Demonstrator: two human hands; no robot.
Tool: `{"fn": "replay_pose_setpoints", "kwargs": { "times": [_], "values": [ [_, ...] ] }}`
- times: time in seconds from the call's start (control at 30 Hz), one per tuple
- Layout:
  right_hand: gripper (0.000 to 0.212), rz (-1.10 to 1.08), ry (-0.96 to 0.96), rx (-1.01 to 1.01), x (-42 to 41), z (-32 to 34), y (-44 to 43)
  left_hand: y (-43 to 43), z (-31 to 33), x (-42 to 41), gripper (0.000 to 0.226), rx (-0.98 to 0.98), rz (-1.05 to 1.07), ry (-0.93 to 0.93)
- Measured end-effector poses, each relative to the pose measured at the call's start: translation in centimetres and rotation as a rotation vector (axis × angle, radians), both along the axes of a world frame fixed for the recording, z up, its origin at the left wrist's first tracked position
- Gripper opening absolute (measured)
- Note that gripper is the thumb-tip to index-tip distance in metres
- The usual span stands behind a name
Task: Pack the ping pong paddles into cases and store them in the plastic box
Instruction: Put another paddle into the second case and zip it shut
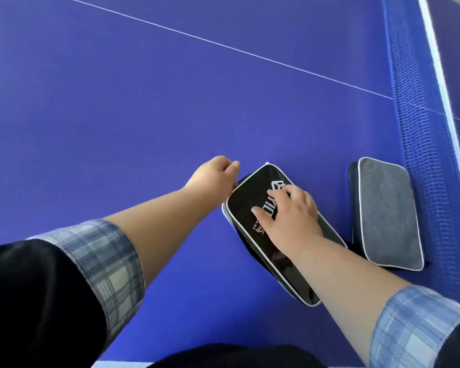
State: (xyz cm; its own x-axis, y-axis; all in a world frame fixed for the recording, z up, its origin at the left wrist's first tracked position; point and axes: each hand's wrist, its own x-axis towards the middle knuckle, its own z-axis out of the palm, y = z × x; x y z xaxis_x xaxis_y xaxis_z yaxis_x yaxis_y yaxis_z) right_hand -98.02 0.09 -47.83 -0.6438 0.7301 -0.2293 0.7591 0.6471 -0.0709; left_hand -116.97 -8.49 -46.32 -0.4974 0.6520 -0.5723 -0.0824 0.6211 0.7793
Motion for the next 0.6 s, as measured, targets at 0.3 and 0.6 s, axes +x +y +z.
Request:
{"fn": "replay_pose_setpoints", "kwargs": {
  "times": [0.3,0.6],
  "values": [
    [0.094,-0.120,-0.007,-0.063,-3.4,-2.3,2.0,9.9,-3.2,-4.3,0.052,-0.058,-0.940,0.688],
    [0.087,-0.105,0.034,0.067,-3.3,-3.3,1.5,13.0,-3.9,-4.1,0.027,0.064,-1.224,0.906]
  ]
}}
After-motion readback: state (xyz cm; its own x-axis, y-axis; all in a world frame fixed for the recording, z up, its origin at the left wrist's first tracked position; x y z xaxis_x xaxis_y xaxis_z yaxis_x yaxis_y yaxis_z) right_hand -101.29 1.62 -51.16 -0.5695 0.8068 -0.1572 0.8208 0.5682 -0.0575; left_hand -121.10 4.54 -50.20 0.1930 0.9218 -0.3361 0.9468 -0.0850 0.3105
